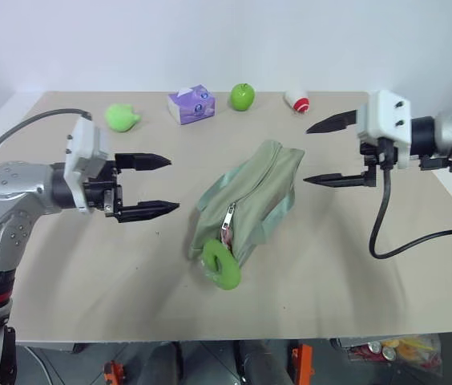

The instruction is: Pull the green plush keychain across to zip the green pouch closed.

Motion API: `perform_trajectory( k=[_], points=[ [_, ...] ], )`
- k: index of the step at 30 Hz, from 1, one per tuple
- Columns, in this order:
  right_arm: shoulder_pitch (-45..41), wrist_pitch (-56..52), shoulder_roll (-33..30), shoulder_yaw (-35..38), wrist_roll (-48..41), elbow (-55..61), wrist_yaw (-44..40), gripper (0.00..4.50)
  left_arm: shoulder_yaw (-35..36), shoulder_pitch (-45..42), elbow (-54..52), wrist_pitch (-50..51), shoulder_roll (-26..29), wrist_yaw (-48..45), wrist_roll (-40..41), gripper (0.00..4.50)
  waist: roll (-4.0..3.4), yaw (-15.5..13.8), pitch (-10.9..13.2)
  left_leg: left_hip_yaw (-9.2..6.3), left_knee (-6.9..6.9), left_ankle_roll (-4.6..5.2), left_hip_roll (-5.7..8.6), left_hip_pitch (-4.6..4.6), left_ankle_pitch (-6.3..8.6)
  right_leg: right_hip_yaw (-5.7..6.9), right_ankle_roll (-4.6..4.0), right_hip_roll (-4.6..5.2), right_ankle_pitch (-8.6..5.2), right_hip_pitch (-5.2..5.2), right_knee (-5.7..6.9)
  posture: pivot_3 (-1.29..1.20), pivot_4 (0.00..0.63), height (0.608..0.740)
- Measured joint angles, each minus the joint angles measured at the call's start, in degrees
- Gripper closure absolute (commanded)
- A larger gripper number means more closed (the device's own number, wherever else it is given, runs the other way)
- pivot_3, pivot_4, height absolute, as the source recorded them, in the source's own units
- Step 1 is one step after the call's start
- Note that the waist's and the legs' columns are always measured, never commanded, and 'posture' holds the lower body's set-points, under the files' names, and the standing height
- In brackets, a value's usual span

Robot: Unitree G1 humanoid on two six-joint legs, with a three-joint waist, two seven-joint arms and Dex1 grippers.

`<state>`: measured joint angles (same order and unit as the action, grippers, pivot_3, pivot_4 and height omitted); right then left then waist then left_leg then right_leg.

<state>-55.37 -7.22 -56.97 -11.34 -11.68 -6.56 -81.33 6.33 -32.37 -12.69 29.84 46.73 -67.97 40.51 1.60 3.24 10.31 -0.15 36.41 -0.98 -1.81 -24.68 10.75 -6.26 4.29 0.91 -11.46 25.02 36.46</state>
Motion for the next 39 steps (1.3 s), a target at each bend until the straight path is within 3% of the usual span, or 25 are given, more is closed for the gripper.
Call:
perform_trajectory(
  k=[9,12,13,14,22,35,39],
  points=[
    [-6.5,10.9,6.6,-6.5,5.3,-7.3,-7.3,0.02,0.4,-0.5,-1.5,0.2,-1.5,1.5,1.4,0.0,0.0,-0.1,0.0,0.0,0.1,0.0,0.01,0.03,0.0,-0.01,-0.03,0.0,-0.02,0.06,0.31,0.0,0.15,0.74],
    [-7.4,13.9,8.0,-8.9,6.4,-9.4,-7.7,0.82,0.7,0.1,-1.9,0.2,-2.6,2.7,2.2,0.0,0.01,-0.2,0.0,-0.03,0.14,-0.03,0.02,0.07,-0.02,0.0,-0.16,-0.01,-0.13,0.08,0.53,0.0,0.15,0.74],
    [-7.4,14.8,8.0,-10.0,6.4,-10.2,-7.9,1.4,0.8,0.8,-2.3,0.2,-2.8,3.5,2.3,0.0,0.01,-0.2,0.0,-0.03,0.14,-0.04,0.02,0.07,-0.03,0.0,-0.17,-0.01,-0.13,0.08,0.56,0.0,0.15,0.74],
    [-7.4,14.9,8.0,-10.0,6.4,-10.2,-7.9,1.53,0.8,0.8,-2.3,0.2,-2.8,3.6,2.3,0.0,0.01,-0.2,0.0,-0.04,0.15,-0.04,0.02,0.07,-0.04,0.0,-0.17,-0.02,-0.13,0.08,0.57,0.0,0.15,0.74],
    [-7.9,18.7,8.1,-15.7,5.0,-12.9,-8.3,4.48,5.3,3.9,-3.1,0.1,-3.0,6.9,3.4,0.0,0.01,-0.3,0.0,-0.06,0.15,-0.05,-0.01,0.15,-0.06,0.01,-0.22,-0.05,-0.14,0.07,0.65,0.0,0.15,0.74],
    [-9.9,14.0,12.0,-13.4,5.8,-20.7,-8.1,4.48,7.5,5.0,-2.0,0.1,-6.4,10.3,5.1,0.0,0.02,-0.3,0.0,-0.09,0.18,-0.32,0.0,0.26,-0.27,0.02,-0.14,-0.05,-0.02,-0.06,0.68,0.0,0.15,0.74],
    [-13.3,5.0,11.8,-13.5,9.2,-21.6,-7.4,4.48,7.4,5.0,-2.0,-0.1,-8.4,10.9,5.2,0.0,0.01,-0.3,0.0,-0.1,0.17,-0.33,0.0,0.22,-0.33,0.02,-0.16,-0.06,0.03,0.02,0.71,0.0,0.15,0.74]
  ],
)
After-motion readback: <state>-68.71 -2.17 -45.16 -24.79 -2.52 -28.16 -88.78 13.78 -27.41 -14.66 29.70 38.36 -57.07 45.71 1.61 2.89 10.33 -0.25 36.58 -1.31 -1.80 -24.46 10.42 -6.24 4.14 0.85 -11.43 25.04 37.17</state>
